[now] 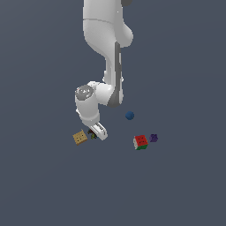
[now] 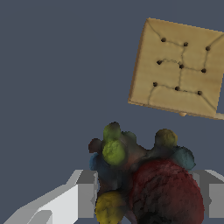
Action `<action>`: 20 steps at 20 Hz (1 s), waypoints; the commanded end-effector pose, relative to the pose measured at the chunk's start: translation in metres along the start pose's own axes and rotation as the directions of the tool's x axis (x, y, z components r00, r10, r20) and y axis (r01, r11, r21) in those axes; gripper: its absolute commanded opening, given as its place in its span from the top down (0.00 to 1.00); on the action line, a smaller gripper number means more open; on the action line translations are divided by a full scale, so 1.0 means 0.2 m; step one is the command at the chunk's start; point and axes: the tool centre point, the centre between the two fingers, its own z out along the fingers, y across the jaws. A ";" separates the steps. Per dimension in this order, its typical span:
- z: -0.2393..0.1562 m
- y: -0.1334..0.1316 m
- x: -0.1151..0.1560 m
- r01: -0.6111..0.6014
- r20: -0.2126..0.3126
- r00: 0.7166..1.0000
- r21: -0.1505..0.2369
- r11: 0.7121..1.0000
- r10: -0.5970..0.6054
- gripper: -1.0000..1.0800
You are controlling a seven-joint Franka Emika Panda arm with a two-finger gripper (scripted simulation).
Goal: Pick up a designated object from a clutter of objects.
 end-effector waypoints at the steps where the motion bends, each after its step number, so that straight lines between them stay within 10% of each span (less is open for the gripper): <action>1: 0.00 0.00 0.00 0.001 -0.001 1.000 0.001 1.000 -0.001 1.00; 20: -0.42 -0.01 -0.07 -0.001 0.001 1.000 0.000 1.000 0.001 1.00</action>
